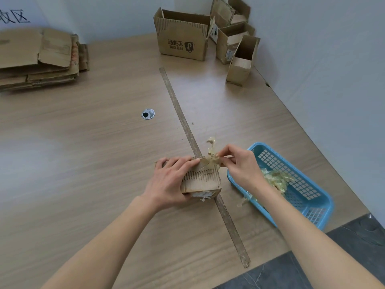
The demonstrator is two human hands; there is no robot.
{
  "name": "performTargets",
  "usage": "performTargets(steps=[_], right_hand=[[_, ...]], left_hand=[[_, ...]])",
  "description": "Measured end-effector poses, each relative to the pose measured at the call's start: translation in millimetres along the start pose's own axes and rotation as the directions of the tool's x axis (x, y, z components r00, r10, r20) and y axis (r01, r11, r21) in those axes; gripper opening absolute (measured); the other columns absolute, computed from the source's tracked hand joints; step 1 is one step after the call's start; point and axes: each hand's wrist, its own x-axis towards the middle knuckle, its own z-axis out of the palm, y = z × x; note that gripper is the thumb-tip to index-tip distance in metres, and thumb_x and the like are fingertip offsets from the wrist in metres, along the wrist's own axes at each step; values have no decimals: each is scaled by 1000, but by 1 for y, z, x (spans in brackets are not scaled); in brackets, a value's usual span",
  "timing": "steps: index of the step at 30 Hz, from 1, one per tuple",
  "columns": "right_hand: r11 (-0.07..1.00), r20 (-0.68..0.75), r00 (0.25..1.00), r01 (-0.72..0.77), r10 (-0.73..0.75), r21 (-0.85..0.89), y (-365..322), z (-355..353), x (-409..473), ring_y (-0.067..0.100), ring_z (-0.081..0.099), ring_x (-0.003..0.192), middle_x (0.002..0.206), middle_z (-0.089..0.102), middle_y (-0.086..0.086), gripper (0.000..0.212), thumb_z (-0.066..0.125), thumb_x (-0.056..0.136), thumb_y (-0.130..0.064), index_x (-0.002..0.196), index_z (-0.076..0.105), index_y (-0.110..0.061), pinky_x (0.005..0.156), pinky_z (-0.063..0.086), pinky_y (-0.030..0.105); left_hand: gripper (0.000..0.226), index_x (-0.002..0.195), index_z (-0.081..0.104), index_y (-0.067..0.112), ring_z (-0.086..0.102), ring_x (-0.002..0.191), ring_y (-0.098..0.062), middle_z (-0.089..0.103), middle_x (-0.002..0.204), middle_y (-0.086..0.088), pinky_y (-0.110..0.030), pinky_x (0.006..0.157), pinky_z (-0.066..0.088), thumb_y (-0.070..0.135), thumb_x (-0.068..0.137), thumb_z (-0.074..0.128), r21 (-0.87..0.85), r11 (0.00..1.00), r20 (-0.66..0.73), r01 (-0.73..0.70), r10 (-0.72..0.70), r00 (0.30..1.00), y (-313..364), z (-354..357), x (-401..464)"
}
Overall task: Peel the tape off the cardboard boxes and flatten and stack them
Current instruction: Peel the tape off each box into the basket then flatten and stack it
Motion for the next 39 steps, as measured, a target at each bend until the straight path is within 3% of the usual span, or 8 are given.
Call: performTargets(steps=[6, 13, 17, 23, 26, 29, 35, 39], right_hand=[[915, -145, 922, -318, 359, 247, 8, 21, 19, 15, 73, 61, 88, 74, 9, 9, 68, 96, -7, 91, 68, -13, 60, 61, 29], [955, -429, 857, -216, 286, 204, -15, 9, 59, 12, 73, 65, 91, 73, -1, 7, 69, 96, -15, 98, 70, -21, 66, 64, 36], [998, -276, 960, 26, -40, -52, -49, -35, 87, 11, 73, 68, 89, 73, -5, 4, 79, 89, -23, 91, 75, -22, 67, 61, 31], [725, -252, 848, 202, -465, -658, -3, -88, -12, 13, 62, 65, 88, 68, 1, 6, 77, 89, -10, 85, 74, -9, 60, 52, 24], [704, -90, 976, 76, -196, -706, 48, -81, -62, 22, 68, 71, 88, 72, 5, 5, 74, 90, -10, 88, 76, -6, 65, 49, 24], [694, -30, 998, -63, 59, -717, 81, -63, -86, 26, 68, 90, 102, 73, 5, 17, 66, 98, -16, 108, 77, -7, 78, 55, 36], [767, 63, 992, -41, 106, -640, 88, -71, -99, 18, 66, 97, 125, 63, -1, 33, 57, 103, -22, 132, 66, -11, 86, 54, 34], [805, -138, 990, -99, 22, -585, 85, -74, -95, 16, 73, 81, 94, 78, 0, 13, 81, 84, -14, 98, 81, -12, 81, 60, 33]], left_hand=[[95, 151, 38, 36, 49, 129, -16, 48, 148, 13, -45, 107, 34, 69, 64, 57, 5, 1000, 6, -4, 4, 1000, 1, -1, 1], [93, 150, 36, 37, 50, 128, -15, 49, 146, 14, -46, 107, 35, 73, 68, 58, 1, 996, 24, -85, 85, 996, 1, 1, 0], [96, 149, 36, 40, 52, 125, -14, 50, 142, 17, -42, 105, 33, 75, 64, 62, -18, 998, 17, -53, 54, 998, -2, -1, 4], [95, 148, 40, 39, 53, 124, -15, 53, 140, 16, -40, 105, 32, 76, 63, 62, -29, 997, -39, -66, 65, 997, -2, 5, 3], [94, 148, 40, 40, 52, 126, -14, 52, 141, 16, -41, 106, 31, 75, 63, 60, -27, 998, -32, -53, 52, 998, -2, 4, 4], [94, 148, 40, 40, 51, 127, -14, 52, 142, 17, -41, 107, 31, 74, 63, 61, -30, 998, -20, -48, 47, 999, 0, 2, 3], [96, 149, 39, 40, 49, 129, -14, 50, 144, 17, -43, 109, 33, 75, 63, 63, -9, 999, 3, -37, 37, 999, 2, -1, 3], [96, 149, 39, 40, 49, 128, -14, 50, 143, 17, -43, 109, 34, 74, 62, 62, -13, 1000, -5, -28, 28, 1000, 3, -1, 2]])
